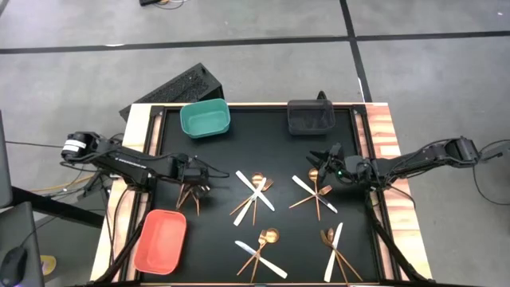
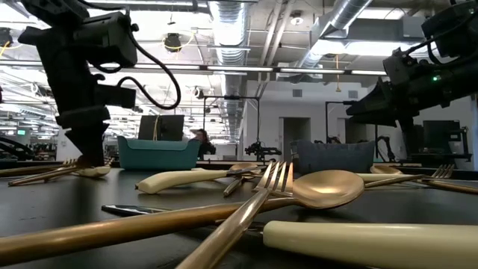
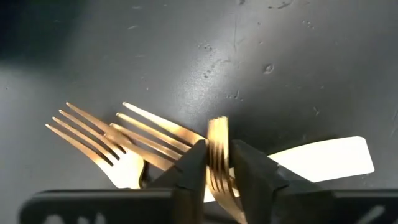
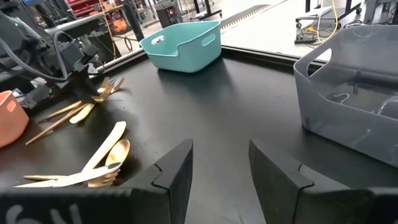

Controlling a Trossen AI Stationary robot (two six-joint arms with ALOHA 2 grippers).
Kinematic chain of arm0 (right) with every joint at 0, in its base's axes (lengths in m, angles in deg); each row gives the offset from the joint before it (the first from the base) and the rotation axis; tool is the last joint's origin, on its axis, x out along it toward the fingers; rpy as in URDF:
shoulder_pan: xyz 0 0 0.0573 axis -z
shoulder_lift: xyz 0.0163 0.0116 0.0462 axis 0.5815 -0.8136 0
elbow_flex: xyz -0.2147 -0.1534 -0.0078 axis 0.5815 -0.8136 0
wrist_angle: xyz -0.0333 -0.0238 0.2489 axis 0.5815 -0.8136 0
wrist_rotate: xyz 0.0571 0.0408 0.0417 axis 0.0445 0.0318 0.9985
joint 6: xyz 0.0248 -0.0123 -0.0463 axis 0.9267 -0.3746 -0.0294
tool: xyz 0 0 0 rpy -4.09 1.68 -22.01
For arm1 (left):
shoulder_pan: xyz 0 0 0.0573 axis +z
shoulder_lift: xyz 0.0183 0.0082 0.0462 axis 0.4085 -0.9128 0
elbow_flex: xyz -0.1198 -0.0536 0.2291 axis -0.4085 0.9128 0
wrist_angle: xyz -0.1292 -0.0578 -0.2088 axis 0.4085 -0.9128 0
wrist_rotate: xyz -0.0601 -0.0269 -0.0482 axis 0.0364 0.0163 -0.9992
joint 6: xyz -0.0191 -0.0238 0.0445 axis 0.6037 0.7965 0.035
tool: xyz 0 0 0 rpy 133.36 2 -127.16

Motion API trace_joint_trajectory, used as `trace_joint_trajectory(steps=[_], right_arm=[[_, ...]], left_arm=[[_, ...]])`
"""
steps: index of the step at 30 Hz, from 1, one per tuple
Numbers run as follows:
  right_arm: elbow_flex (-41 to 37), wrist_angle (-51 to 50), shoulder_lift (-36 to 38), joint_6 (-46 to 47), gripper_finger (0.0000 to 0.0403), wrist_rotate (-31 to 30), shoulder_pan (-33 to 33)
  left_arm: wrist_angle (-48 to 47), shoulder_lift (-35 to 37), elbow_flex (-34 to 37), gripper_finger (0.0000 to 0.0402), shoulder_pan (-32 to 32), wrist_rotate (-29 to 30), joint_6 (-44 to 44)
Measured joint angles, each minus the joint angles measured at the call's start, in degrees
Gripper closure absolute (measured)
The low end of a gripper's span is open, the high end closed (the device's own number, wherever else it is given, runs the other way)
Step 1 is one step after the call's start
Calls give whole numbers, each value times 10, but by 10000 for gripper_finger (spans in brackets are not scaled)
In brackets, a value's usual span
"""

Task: Sort silverware by color (type)
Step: Put the gold fork into the orange bin

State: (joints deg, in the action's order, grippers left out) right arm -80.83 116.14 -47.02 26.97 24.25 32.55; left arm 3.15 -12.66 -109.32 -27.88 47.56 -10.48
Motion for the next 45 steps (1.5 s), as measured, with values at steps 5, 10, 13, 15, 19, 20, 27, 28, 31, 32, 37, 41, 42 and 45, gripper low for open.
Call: trace_joint_trajectory(steps=[5, 10, 13, 15, 19, 20, 27, 28, 31, 32, 37, 41, 42, 45], right_arm=[[0, 0, 0, 0, 228, 1, 0], [0, 0, 0, 0, 228, 2, 0], [0, 0, 0, 0, 228, 2, 0], [0, 0, 0, 0, 228, 2, 0], [0, 1, 0, 2, 228, 2, 0], [0, 1, 0, 6, 228, 2, 0], [0, -3, 0, 15, 228, 2, 0], [0, -4, 0, 15, 228, 2, 0], [0, -4, 0, 16, 228, 2, 0], [0, -4, 0, 16, 228, 2, 0], [0, -4, 0, 16, 228, 2, 0], [0, -4, 0, 15, 228, 2, 6], [0, -3, 0, 15, 228, 2, 8], [0, -3, 0, 15, 228, 1, 13]], left_arm=[[-2, 15, 0, 396, 0, -2, 9], [-12, 37, -6, 400, 0, -2, 17], [-66, 52, -39, 400, 0, -1, 21], [-118, 61, -75, 400, 0, 9, 20], [-219, 79, -161, 401, -11, 29, 20], [-242, 85, -182, 401, -17, 30, 25], [-345, 116, -289, 401, -80, 43, 106], [-347, 122, -292, 401, -93, 46, 126], [-347, 131, -286, 401, -141, 46, 194], [-347, 131, -279, 401, -160, 50, 221], [-328, 119, -234, 401, -271, 77, 380], [-323, 95, -216, 401, -356, 94, 497], [-323, 88, -214, 401, -374, 99, 519], [-323, 68, -214, 401, -420, 113, 550]])
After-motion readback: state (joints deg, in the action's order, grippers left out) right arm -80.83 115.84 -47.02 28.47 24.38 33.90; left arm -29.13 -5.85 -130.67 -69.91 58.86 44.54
